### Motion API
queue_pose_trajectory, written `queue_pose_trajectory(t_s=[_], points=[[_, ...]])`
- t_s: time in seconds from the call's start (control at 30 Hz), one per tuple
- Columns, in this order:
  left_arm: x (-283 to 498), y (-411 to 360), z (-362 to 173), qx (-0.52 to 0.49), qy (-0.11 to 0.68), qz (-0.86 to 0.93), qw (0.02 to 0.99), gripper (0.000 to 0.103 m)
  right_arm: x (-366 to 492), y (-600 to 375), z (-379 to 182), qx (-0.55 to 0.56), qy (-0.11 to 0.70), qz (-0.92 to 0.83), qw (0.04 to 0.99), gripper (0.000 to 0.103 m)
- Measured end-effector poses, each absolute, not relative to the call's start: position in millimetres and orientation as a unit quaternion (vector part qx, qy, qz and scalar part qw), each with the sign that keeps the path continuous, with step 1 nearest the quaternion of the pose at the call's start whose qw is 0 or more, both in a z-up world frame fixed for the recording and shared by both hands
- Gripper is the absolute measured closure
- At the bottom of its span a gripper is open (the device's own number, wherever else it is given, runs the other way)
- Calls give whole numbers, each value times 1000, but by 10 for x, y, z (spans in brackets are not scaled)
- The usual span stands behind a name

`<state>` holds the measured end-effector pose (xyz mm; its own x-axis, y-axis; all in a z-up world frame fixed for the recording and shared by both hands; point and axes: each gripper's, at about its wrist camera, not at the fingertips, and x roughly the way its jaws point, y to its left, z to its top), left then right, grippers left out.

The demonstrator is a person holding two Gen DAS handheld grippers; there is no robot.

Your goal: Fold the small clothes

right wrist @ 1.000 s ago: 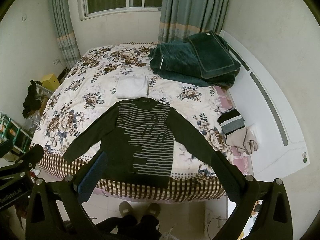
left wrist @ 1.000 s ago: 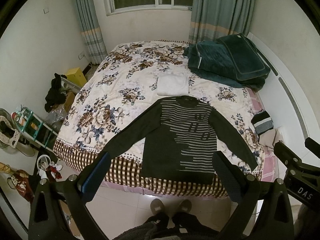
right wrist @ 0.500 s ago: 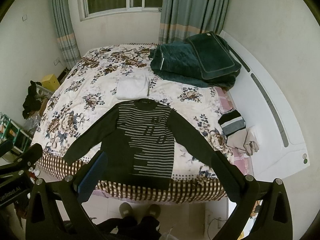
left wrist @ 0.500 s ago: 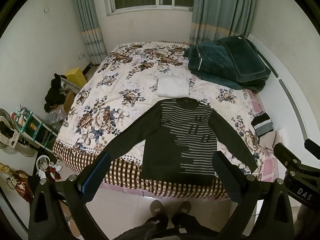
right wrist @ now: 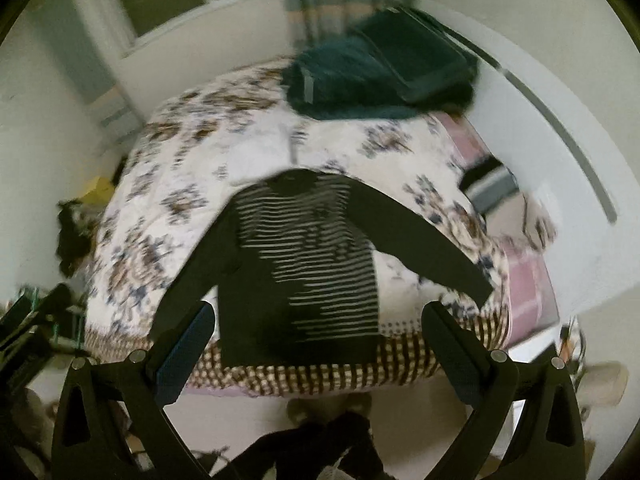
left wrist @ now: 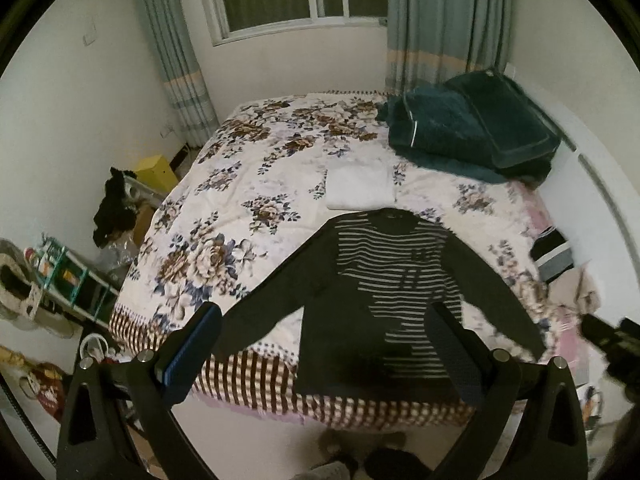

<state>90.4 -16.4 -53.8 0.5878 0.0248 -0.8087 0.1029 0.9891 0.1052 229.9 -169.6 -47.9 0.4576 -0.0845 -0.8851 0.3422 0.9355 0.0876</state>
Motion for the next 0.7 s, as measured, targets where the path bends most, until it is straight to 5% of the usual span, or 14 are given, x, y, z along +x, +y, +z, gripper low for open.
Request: queue_pose_trajectory(t_s=[0.33,0.37,0.47,0.7], points=[[1776,-727,-2073,134,503,20,854,0,2353,-4023,-2742,278,556,-302,723,1],[1872,-803,-2250,138,508,29,849,0,2272,-4326,-3015,300,554,-314,710,4],[2098,-987,-2710,155,533,54,830,0,2095,-5169,-3890,380,564,-344,647,36],[2468,-1354,-3601,188,577,70,792,0,1721,-6386,-5615,549,503,-379,549,36]])
